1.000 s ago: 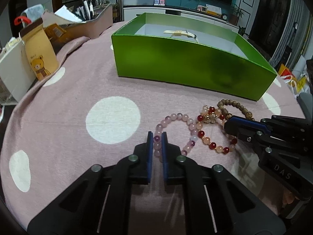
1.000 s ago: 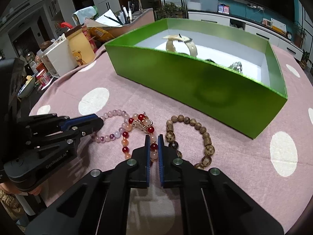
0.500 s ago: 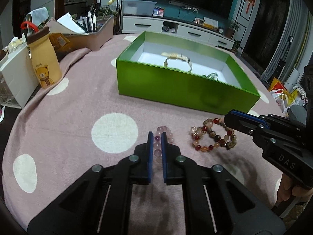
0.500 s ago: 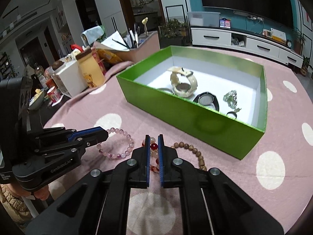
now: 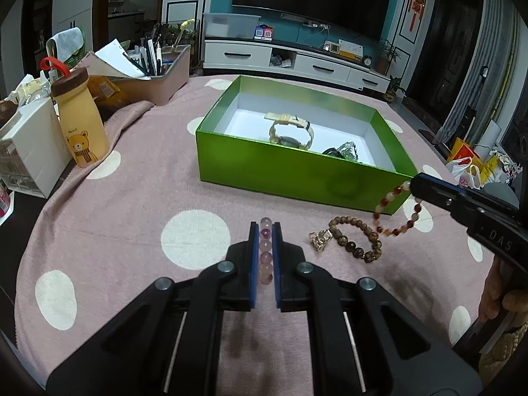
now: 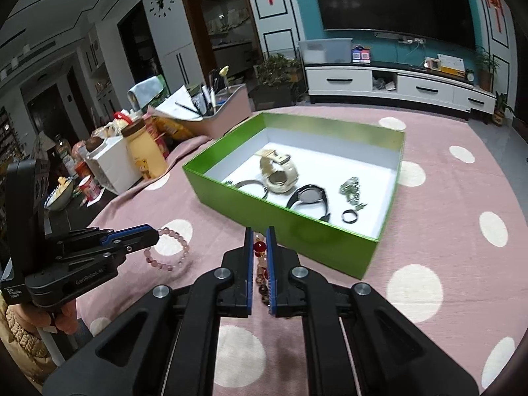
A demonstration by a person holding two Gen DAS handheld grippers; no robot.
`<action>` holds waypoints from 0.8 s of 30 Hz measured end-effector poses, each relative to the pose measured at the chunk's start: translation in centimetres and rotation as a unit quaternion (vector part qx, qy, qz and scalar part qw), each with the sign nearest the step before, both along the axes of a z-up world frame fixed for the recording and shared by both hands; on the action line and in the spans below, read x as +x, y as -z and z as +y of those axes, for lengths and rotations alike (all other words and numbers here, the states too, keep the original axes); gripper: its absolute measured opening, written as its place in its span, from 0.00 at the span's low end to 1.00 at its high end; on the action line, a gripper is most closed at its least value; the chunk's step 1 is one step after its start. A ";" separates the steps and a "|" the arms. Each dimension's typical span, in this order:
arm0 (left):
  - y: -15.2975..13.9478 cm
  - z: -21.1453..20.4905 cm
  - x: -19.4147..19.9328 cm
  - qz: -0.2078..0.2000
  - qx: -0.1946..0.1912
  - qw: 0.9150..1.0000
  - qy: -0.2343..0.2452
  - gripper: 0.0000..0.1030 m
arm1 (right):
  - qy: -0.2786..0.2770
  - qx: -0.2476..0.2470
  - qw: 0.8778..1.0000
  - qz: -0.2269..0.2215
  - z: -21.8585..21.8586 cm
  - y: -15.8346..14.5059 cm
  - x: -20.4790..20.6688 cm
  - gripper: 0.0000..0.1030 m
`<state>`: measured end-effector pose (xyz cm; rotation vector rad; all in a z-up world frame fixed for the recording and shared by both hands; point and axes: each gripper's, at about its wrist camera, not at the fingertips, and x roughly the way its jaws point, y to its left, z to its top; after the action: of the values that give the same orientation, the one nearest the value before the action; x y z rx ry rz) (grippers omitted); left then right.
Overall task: Organize jewelry
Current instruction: 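Carry both held bracelets over the green box with both tools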
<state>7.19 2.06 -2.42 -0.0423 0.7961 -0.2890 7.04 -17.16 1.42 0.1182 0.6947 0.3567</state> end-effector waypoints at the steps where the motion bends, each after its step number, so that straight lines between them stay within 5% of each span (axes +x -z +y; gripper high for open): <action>1: -0.1 -0.1 0.0 -0.001 0.001 1.000 0.000 0.07 | 0.002 0.001 1.000 -0.002 -0.2 -0.1 -0.1 0.07; 24: -3.0 -1.8 -0.5 -0.024 0.021 0.999 0.005 0.07 | 0.033 0.030 0.998 -0.037 -4.0 -2.5 -1.8 0.07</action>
<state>6.73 0.24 0.56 0.0084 0.7543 -0.2820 5.25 -21.13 3.87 0.1830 0.6063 0.3162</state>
